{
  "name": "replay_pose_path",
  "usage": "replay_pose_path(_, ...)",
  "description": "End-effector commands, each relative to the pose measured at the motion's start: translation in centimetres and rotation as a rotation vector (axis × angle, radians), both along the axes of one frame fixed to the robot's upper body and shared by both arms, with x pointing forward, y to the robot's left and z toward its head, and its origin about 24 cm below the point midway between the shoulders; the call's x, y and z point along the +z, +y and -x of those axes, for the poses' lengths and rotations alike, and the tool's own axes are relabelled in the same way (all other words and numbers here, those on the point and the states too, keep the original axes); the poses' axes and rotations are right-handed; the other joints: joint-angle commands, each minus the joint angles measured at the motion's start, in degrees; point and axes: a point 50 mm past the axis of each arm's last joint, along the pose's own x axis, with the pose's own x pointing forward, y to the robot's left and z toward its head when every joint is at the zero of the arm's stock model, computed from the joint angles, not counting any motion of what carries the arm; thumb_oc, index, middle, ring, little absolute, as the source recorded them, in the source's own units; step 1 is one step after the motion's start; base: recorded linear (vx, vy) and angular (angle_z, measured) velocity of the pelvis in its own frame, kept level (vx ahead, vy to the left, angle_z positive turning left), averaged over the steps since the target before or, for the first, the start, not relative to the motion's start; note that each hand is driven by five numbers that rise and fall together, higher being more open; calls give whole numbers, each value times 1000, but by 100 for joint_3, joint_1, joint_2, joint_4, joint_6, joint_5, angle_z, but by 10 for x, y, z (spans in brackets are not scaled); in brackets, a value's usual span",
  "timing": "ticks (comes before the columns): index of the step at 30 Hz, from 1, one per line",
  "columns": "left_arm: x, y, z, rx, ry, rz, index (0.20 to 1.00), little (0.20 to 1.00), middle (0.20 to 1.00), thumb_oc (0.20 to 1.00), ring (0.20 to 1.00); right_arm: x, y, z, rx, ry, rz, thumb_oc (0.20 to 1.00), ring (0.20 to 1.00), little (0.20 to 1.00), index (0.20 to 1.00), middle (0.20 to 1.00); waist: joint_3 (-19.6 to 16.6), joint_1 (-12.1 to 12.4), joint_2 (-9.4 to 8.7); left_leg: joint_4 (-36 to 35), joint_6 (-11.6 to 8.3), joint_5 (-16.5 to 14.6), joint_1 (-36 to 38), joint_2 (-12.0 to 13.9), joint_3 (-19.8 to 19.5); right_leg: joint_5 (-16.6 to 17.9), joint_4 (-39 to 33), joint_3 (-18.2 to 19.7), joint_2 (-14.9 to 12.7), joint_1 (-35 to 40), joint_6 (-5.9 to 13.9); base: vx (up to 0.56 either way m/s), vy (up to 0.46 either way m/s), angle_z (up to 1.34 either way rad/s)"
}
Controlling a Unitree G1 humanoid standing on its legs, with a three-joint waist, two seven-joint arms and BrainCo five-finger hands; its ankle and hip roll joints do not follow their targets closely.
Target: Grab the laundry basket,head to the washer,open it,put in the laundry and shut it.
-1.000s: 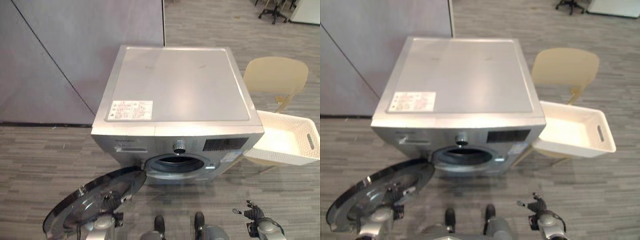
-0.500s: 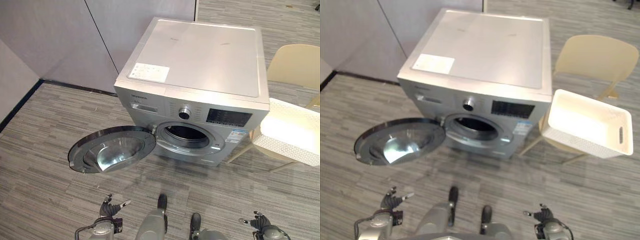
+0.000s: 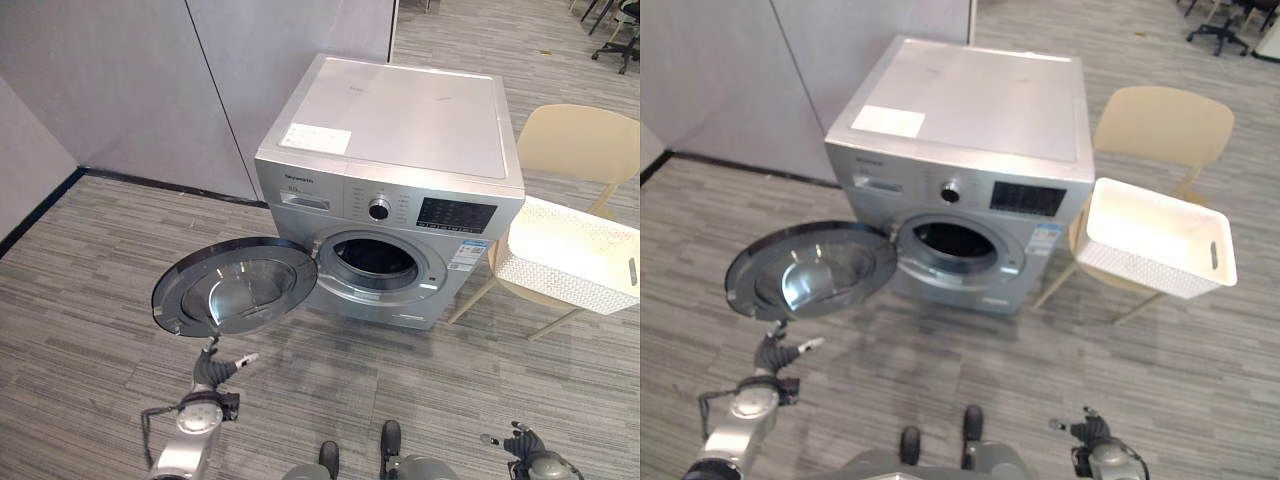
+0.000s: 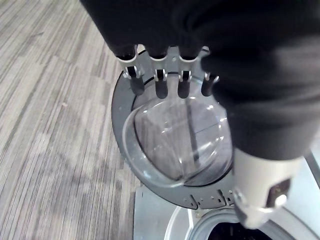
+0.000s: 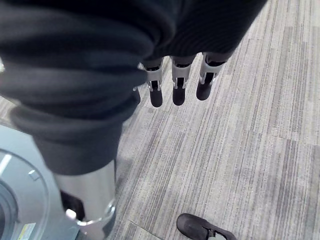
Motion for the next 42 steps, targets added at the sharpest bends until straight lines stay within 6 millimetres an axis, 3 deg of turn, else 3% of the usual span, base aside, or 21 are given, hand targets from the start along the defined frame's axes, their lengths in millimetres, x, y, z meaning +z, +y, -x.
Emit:
replay_pose_path(1,35,16,-35,-18,-124,-184,1000,1000,1000,1000,1000,9,-17,-7,29,-18,55,1000,1000,1000,1000,1000,-291,-87,-204,410,-207,201,-493,-141,12,-340,27,106,-187,557,519,66,57,-3)
replay_pose_path(4,63,28,-61,-19,-173,-307,1000,1000,1000,1000,1000,11,-19,-11,55,-17,65,1000,1000,1000,1000,1000,-343,-178,-204,410,-198,171,-526,-131,76,-346,37,125,-202,529,553,61,55,0)
replay_pose_path(5,63,28,-62,-21,-175,-308,1000,1000,1000,1000,1000,11,-19,-12,53,-18,64,1000,1000,1000,1000,1000,-336,-165,-209,414,-198,169,-532,-132,77,-347,40,126,-202,524,554,15,36,-7)
replay_pose_path(7,87,49,-81,11,-165,-416,1000,1000,1000,1000,1000,14,-18,-21,96,-23,74,1000,1000,1000,1000,1000,-344,-281,-198,443,-179,160,-682,-100,182,-304,69,219,-194,357,588,-30,40,-12)
replay_pose_path(8,88,49,-82,10,-167,-417,1000,1000,1000,1000,1000,14,-18,-22,95,-24,74,1000,1000,1000,1000,1000,-346,-269,-203,449,-179,158,-695,-99,188,-305,74,225,-193,341,588,-55,35,-15)
replay_pose_path(14,137,89,-100,90,-122,-607,1000,1000,1000,1000,1000,19,-11,-42,170,-51,85,1000,1000,1000,1000,1000,-151,-380,-279,662,-131,185,-1343,-12,343,-135,199,392,-170,-321,627,-88,29,-30)
replay_pose_path(17,157,111,-101,167,-77,-663,1000,1000,1000,1000,1000,26,-1,-65,209,-120,70,1000,1000,1000,1000,1000,78,-420,-435,849,-117,230,-1844,54,351,26,265,440,-185,-775,648,-158,11,-6)
replay_pose_path(20,165,121,-98,189,-33,-703,1000,1000,1000,1000,1000,29,7,-75,242,-151,58,1000,1000,1000,1000,1000,153,-423,-513,948,-109,235,-2055,80,340,86,296,453,-193,-935,662,-31,0,-20)
replay_pose_path(25,156,134,-87,225,53,-693,1000,1000,1000,1000,1000,37,11,-87,275,-198,51,1000,1000,1000,1000,1000,253,-428,-627,1022,-111,231,-2278,73,331,112,307,418,-202,-1088,660,-17,12,2)
replay_pose_path(29,146,131,-85,196,72,-691,1000,1000,1000,1000,1000,37,13,-85,282,-204,42,1000,1000,1000,1000,1000,257,-425,-676,1058,-101,194,-2347,59,293,127,268,374,-225,-1105,666,6,-1,1)
replay_pose_path(33,143,97,-98,104,-114,-604,1000,1000,1000,1000,1000,36,18,-84,291,-215,35,1000,1000,1000,1000,1000,315,-278,-666,1082,-106,153,-2314,21,247,72,303,296,-256,-1058,656,18,2,2)
replay_pose_path(35,150,77,-102,25,-221,-606,1000,1000,1000,1000,1000,35,16,-81,281,-212,39,1000,1000,1000,1000,1000,325,-204,-647,1080,-100,119,-2273,-12,218,16,321,263,-260,-1028,637,28,-1,11)
replay_pose_path(42,177,66,-86,47,-440,-649,1000,1000,1000,1000,1000,33,13,-73,270,-199,43,1000,1000,1000,1000,1000,318,-66,-604,1067,-96,85,-2220,-47,131,-78,374,162,-263,-989,578,2,-14,9)
